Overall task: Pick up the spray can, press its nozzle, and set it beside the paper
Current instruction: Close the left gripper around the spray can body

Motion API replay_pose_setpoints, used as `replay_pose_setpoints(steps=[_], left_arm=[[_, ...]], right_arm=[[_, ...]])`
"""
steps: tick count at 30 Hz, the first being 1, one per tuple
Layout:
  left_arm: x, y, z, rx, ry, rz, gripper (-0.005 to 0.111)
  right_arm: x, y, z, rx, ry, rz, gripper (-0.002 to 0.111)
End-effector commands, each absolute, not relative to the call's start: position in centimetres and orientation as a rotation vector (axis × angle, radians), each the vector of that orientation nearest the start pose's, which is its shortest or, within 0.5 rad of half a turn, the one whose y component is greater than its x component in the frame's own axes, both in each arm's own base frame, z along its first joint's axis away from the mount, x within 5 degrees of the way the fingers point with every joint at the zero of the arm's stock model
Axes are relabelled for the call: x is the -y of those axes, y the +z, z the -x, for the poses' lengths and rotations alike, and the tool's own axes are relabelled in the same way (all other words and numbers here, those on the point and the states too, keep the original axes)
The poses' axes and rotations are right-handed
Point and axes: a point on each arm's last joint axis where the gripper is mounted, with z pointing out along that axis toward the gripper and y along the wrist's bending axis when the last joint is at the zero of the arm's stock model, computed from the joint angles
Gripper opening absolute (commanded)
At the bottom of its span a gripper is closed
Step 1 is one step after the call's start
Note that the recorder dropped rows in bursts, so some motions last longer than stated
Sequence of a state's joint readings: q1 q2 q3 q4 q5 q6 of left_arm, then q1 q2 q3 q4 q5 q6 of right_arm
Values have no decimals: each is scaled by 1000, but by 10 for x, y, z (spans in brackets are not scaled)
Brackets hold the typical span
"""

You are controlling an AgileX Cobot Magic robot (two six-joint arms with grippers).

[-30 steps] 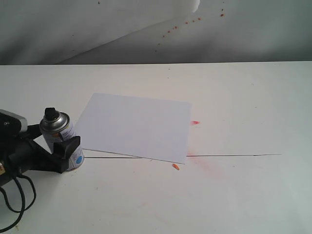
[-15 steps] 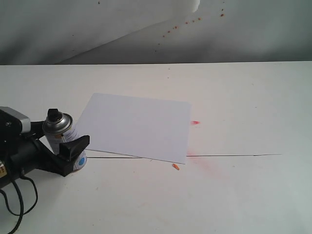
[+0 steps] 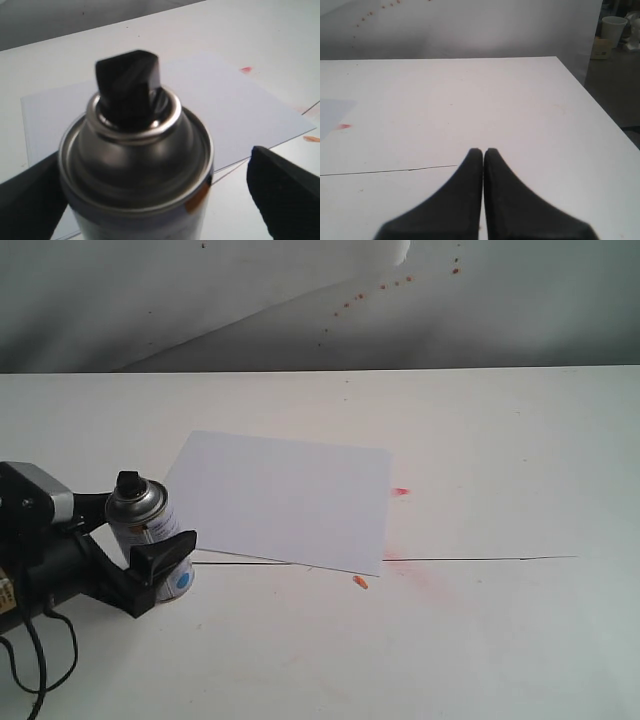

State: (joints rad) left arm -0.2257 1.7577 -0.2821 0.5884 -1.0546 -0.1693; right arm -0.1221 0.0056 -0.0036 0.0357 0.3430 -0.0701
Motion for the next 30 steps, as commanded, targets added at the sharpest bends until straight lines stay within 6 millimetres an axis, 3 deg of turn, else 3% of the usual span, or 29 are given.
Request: replay_pose_setpoints(steps=[1,16,26,30], left_arm=[[94,120,-217,-1849,-551,-642,87],[97,86,-217,-1908,-637,-598,87],[103,80,-236,-1882,-646,-608,87],[104,81,-237,-1870,-655,-625,76]], right_arm=[[6,182,-53,-1825,-106,-75,1],[6,182,-53,-1825,-106,-75,1],[6,182,-53,-1825,-106,-75,1],[6,182,-53,-1825,-106,-75,1]])
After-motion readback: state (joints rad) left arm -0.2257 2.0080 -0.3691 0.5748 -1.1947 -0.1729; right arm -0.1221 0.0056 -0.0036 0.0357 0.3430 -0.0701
